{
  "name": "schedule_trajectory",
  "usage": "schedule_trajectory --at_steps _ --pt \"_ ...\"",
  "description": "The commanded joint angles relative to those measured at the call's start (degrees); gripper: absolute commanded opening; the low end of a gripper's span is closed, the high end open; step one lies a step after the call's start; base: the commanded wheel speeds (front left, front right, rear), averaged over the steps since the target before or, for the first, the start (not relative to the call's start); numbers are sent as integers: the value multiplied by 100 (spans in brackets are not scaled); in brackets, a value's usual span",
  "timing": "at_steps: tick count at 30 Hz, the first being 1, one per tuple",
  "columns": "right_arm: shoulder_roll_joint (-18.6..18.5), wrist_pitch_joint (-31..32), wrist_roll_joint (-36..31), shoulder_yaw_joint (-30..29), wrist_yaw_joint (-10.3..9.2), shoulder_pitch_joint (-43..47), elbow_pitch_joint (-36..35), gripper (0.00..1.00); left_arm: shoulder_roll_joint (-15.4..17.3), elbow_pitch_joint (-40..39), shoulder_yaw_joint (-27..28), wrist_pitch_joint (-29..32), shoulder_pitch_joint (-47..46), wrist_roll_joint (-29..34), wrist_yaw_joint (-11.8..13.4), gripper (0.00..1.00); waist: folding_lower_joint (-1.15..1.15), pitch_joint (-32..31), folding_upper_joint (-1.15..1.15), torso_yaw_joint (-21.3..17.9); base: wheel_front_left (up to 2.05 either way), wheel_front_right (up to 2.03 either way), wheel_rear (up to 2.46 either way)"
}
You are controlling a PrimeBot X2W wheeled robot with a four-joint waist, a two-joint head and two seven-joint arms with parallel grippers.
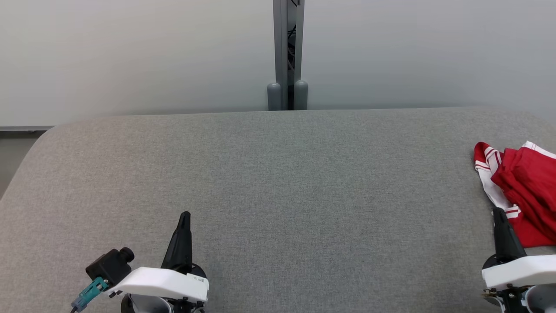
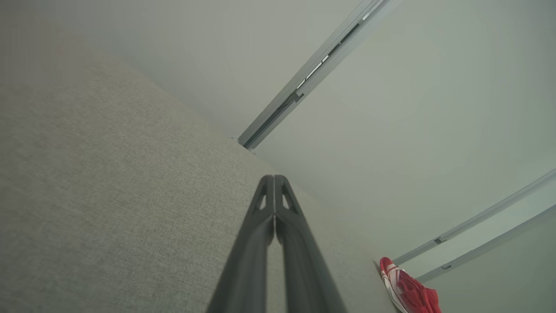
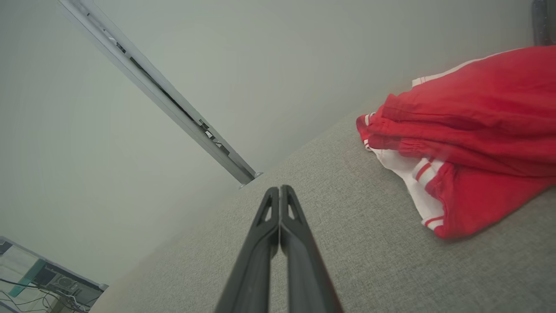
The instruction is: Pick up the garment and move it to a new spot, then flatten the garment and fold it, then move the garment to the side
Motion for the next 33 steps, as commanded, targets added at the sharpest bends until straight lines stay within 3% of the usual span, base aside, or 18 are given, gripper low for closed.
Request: schedule_trajectory --at_steps 1,33 --pt "-55 76 191 -102 1 -80 -85 0 11 -26 -14 12 -228 -173 -46 0 0 1 0 -4 0 0 0" --pt "-78 1015 2415 -1035 1 -60 -191 0 18 502 -288 235 -932 -2236 -370 0 0 36 0 -128 0 0 0"
